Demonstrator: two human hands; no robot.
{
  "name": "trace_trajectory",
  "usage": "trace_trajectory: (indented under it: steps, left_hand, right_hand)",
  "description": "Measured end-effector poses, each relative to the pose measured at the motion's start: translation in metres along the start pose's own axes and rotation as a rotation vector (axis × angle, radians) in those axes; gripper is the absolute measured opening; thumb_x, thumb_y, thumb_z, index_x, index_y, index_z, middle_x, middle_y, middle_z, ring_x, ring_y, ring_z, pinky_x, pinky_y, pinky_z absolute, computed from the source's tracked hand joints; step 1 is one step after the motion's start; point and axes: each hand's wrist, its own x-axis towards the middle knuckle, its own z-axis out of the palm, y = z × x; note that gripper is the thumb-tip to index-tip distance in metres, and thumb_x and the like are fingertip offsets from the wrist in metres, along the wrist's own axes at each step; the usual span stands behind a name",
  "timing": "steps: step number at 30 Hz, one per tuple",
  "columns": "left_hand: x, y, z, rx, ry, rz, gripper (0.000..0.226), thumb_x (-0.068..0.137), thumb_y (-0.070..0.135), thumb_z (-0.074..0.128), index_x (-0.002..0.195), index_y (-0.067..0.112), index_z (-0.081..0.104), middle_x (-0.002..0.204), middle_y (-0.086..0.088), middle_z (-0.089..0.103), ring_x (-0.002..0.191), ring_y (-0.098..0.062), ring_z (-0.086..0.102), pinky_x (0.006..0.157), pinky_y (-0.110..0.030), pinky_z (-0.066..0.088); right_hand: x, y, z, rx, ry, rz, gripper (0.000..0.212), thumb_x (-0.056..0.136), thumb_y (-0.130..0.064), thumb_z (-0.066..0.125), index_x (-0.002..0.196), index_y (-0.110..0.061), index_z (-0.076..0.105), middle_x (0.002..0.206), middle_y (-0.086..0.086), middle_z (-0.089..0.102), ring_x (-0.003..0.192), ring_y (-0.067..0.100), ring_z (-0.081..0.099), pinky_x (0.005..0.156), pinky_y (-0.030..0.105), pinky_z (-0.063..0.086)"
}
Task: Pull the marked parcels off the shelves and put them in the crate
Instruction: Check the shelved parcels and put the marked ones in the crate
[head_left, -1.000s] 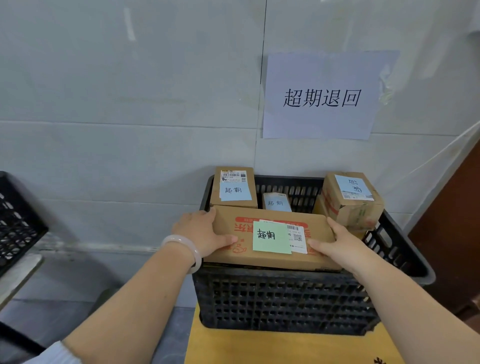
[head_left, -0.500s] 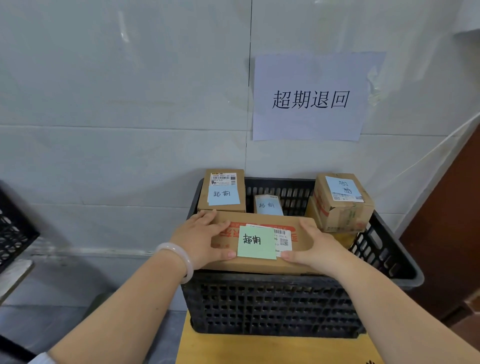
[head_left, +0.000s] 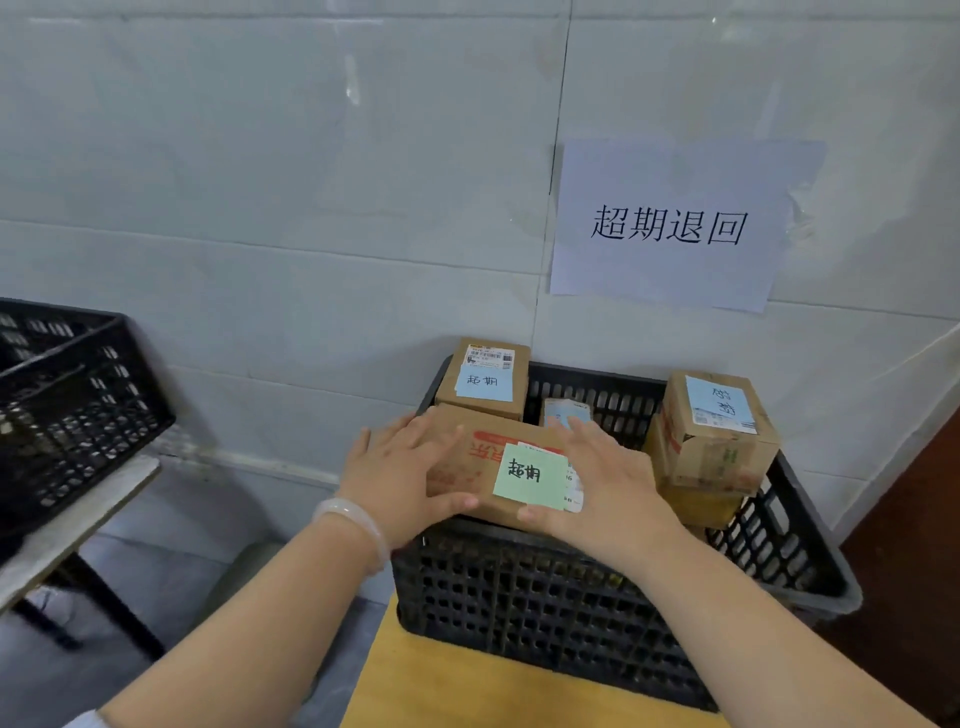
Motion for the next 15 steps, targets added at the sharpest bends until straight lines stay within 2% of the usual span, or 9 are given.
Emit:
trace_trajectory:
  steps: [2,4,7,10,12,15]
  left_hand:
    - [-0.032,-0.002,-0.001,0.052,0.083,-0.051,0.086,0.079,0.083,0.037,0.151,0.051,0.004,0.165,0.009,0.002,0.151,-0.019,0.002,0.121,-0.050,0.004]
    - [-0.072,-0.007,-0.003,0.077,0.173,-0.118,0.084,0.079,0.080,0.041,0.151,0.050,0.010,0.165,0.007,0.005,0.151,-0.019,0.006,0.120,-0.049,0.005]
    - [-0.140,-0.016,-0.008,0.082,0.253,-0.259,0.081,0.080,0.073,0.053,0.150,0.044,0.026,0.163,0.004,0.015,0.150,-0.021,0.016,0.120,-0.051,0.009]
    - [-0.220,-0.023,-0.007,0.107,0.267,-0.461,0.081,0.080,0.067,0.061,0.150,0.040,0.032,0.162,0.001,0.020,0.149,-0.023,0.021,0.119,-0.051,0.012]
    - [-0.276,-0.022,-0.003,0.123,0.252,-0.609,0.082,0.080,0.067,0.060,0.151,0.041,0.027,0.162,0.001,0.017,0.149,-0.023,0.019,0.119,-0.050,0.010]
    - [-0.351,-0.022,0.002,0.151,0.215,-0.808,0.083,0.084,0.071,0.050,0.152,0.046,0.010,0.164,0.004,0.004,0.151,-0.020,0.007,0.120,-0.048,0.002]
  right_hand:
    - [-0.006,-0.021,0.003,-0.058,0.005,-0.139,0.105,0.069,-0.086,0.046,0.147,-0.049,-0.014,0.161,-0.016,-0.007,0.147,0.006,-0.009,0.117,0.038,0.000]
    - [-0.013,-0.049,0.013,-0.037,-0.023,-0.294,0.104,0.071,-0.082,0.049,0.148,-0.048,-0.013,0.161,-0.017,-0.011,0.143,0.001,-0.016,0.114,0.035,-0.008]
    - [-0.030,-0.098,0.042,-0.062,-0.070,-0.583,0.103,0.073,-0.079,0.049,0.151,-0.043,-0.008,0.163,-0.010,-0.006,0.147,0.010,-0.014,0.119,0.039,-0.008]
    - [-0.057,-0.139,0.075,-0.049,-0.167,-0.777,0.101,0.075,-0.079,0.048,0.150,-0.045,-0.010,0.163,-0.009,-0.005,0.148,0.012,-0.014,0.120,0.045,-0.006]
    - [-0.077,-0.158,0.095,-0.034,-0.245,-0.854,0.101,0.075,-0.079,0.048,0.150,-0.046,-0.011,0.163,-0.011,-0.008,0.147,0.011,-0.017,0.119,0.043,-0.010]
    - [-0.108,-0.198,0.119,-0.002,-0.341,-0.963,0.101,0.075,-0.080,0.048,0.151,-0.045,-0.009,0.162,-0.012,-0.007,0.147,0.010,-0.017,0.119,0.041,-0.011]
